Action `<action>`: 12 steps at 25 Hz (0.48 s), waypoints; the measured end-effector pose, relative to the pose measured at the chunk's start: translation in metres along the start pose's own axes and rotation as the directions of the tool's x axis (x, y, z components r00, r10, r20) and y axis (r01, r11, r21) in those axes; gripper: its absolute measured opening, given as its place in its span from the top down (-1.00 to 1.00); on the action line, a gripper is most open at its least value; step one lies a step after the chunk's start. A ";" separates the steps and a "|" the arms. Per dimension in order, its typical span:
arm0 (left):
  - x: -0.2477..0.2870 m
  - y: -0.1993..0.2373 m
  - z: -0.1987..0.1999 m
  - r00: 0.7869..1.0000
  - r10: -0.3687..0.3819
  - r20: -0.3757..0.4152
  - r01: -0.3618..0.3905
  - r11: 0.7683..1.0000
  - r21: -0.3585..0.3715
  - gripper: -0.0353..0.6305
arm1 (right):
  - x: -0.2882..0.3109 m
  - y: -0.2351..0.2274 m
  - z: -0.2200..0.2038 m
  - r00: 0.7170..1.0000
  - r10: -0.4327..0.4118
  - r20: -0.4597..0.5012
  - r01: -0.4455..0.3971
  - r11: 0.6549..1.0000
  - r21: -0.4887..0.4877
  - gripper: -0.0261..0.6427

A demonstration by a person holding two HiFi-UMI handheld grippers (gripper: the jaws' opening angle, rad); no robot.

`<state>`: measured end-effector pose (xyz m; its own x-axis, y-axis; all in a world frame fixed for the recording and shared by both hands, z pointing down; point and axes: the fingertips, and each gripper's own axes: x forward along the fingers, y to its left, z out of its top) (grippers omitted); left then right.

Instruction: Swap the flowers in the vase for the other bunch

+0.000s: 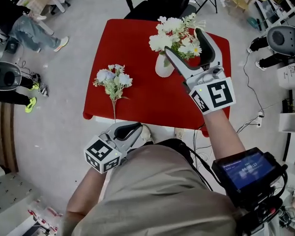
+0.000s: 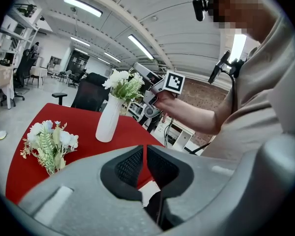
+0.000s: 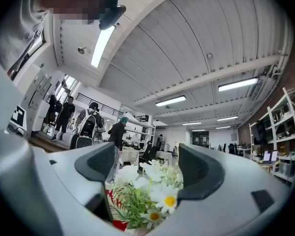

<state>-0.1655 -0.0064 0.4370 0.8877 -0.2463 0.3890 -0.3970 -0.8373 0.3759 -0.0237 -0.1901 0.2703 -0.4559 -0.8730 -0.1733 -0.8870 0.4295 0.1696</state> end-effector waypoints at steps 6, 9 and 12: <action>0.006 -0.005 0.004 1.000 -0.017 0.007 0.017 1.000 0.011 0.81 | -0.005 -0.001 0.014 1.000 0.003 0.012 -0.003 1.000 -0.018 -0.28; 0.010 -0.005 0.002 1.000 -0.026 0.000 0.026 1.000 0.016 0.81 | -0.007 0.000 0.019 1.000 0.002 0.023 -0.002 1.000 -0.028 -0.28; 0.015 -0.005 0.003 0.999 -0.034 -0.003 0.034 0.999 0.020 0.81 | -0.011 0.001 0.026 1.000 0.003 0.031 -0.002 0.999 -0.042 -0.28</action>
<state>-0.1498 -0.0069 0.4384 0.9002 -0.2161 0.3781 -0.3615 -0.8550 0.3719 -0.0221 -0.1744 0.2473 -0.4610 -0.8640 -0.2025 -0.8821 0.4212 0.2108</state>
